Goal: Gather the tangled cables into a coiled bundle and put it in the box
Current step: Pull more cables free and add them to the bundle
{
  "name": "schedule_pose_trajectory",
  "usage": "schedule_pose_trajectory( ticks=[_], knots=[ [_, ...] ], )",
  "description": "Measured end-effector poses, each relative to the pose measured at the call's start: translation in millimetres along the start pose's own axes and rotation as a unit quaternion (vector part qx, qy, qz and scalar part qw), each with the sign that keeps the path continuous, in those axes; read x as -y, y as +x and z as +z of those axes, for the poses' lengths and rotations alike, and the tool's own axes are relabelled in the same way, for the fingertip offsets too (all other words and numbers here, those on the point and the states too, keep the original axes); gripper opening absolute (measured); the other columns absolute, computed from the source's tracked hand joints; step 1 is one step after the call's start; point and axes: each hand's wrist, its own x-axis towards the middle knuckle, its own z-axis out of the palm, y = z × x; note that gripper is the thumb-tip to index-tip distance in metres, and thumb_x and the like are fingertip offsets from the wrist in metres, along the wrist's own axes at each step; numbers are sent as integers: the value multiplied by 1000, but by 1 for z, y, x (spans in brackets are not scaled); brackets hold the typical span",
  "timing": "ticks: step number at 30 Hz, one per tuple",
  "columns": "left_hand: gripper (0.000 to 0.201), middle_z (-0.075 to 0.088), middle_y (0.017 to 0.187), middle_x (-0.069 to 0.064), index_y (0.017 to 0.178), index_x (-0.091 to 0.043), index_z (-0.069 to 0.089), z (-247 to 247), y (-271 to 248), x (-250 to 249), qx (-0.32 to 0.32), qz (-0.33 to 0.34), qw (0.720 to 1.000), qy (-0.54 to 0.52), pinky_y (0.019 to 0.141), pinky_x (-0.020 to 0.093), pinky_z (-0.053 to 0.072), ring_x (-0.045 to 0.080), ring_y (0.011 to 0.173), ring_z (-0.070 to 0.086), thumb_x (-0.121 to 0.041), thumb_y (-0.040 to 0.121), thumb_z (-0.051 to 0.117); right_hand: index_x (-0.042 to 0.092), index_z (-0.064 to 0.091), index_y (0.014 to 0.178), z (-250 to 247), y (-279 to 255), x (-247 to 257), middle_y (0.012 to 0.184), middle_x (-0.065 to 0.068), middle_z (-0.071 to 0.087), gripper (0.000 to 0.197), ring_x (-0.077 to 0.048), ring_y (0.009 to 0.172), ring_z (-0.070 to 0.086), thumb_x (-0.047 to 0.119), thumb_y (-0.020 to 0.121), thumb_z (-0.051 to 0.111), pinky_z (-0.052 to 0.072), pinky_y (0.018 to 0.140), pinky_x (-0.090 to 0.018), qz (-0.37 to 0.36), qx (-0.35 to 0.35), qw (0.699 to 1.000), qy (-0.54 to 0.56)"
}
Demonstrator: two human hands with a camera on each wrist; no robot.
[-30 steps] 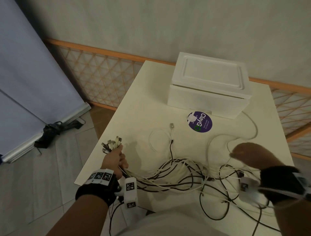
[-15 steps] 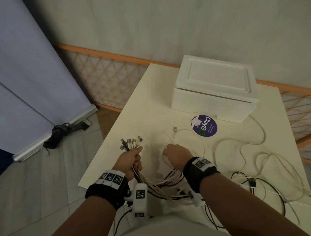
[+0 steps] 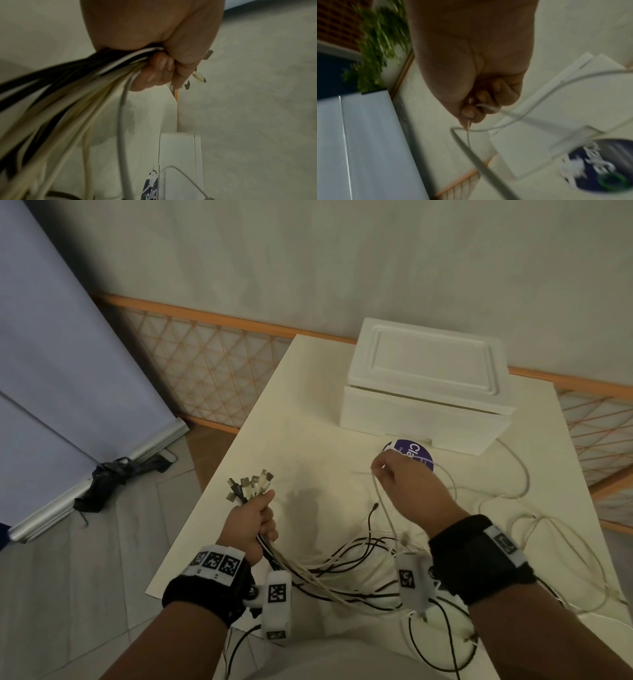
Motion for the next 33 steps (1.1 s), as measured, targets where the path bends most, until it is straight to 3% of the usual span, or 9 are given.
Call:
schedule_pose_trajectory(
  ticks=[6, 9, 11, 13, 15, 22, 25, 28, 33],
  knots=[
    [40, 24, 43, -6, 62, -22, 35, 19, -6, -7, 3, 41, 999, 33, 39, 21, 21, 10, 35, 19, -19, 93, 60, 23, 60, 96, -39, -12, 0, 86, 10, 57, 12, -12, 82, 54, 24, 96, 48, 36, 71, -24, 49, 12, 999, -7],
    [38, 24, 41, -6, 61, -22, 38, 22, -10, -10, -6, 55, 998, 40, 41, 22, 20, 10, 35, 19, -21, 92, 61, 24, 57, 90, -51, -17, -9, 80, 11, 54, 10, -13, 80, 51, 20, 94, 49, 34, 70, -25, 75, -39, 996, 21],
    [38, 23, 42, -6, 61, -22, 39, 22, -13, -10, -3, 55, 998, 41, 42, 22, 20, 11, 36, 18, -23, 92, 62, 22, 58, 87, -54, -19, -11, 74, 8, 57, 10, -11, 66, 52, 19, 94, 51, 35, 60, -22, 84, -85, 988, 101],
    [42, 22, 43, -5, 59, -22, 36, 24, -16, -9, 12, 45, 998, 41, 43, 24, 21, 11, 36, 19, -26, 93, 61, 17, 59, 84, -51, -21, -5, 66, 3, 60, 13, -7, 49, 50, 13, 94, 52, 40, 53, -22, 91, -97, 961, 241],
    [44, 23, 45, -5, 58, -22, 34, 28, -20, -7, 41, 36, 997, 46, 43, 23, 23, 11, 37, 21, -29, 93, 60, 13, 57, 84, -44, -26, 8, 65, -4, 61, 15, -10, 45, 54, 3, 93, 51, 45, 49, -26, 85, -79, 928, 355],
    [42, 48, 56, 0, 57, -17, 46, 38, -40, -3, 136, -16, 990, 20, 39, 19, 30, 9, 35, 29, -36, 94, 53, 6, 52, 91, -17, -49, 49, 76, -5, 65, 11, -18, 68, 68, -5, 94, 48, 56, 60, -27, -8, -71, 823, 564],
    [33, 69, 77, 8, 74, -11, 62, 39, -49, 0, 162, -14, 987, -20, 41, 20, 35, 9, 38, 34, -34, 95, 52, 6, 53, 89, -3, -51, 53, 78, -6, 65, 15, -20, 71, 69, -7, 94, 46, 57, 63, -29, -21, -33, 836, 548],
    [25, 73, 98, 10, 90, -9, 63, 40, -55, 0, 190, 6, 980, -58, 44, 20, 39, 8, 44, 42, -30, 93, 51, 7, 53, 89, 17, -53, 47, 78, -7, 63, 21, -20, 71, 68, -11, 93, 43, 57, 65, -28, 17, 23, 869, 494],
    [16, 71, 94, 7, 93, -10, 62, 37, -62, 0, 212, 33, 974, -75, 45, 18, 40, 5, 49, 45, -18, 79, 58, 13, 59, 91, 37, -55, 38, 78, -3, 64, 18, -12, 69, 68, -2, 93, 50, 55, 64, -24, 72, 70, 895, 434]
  ],
)
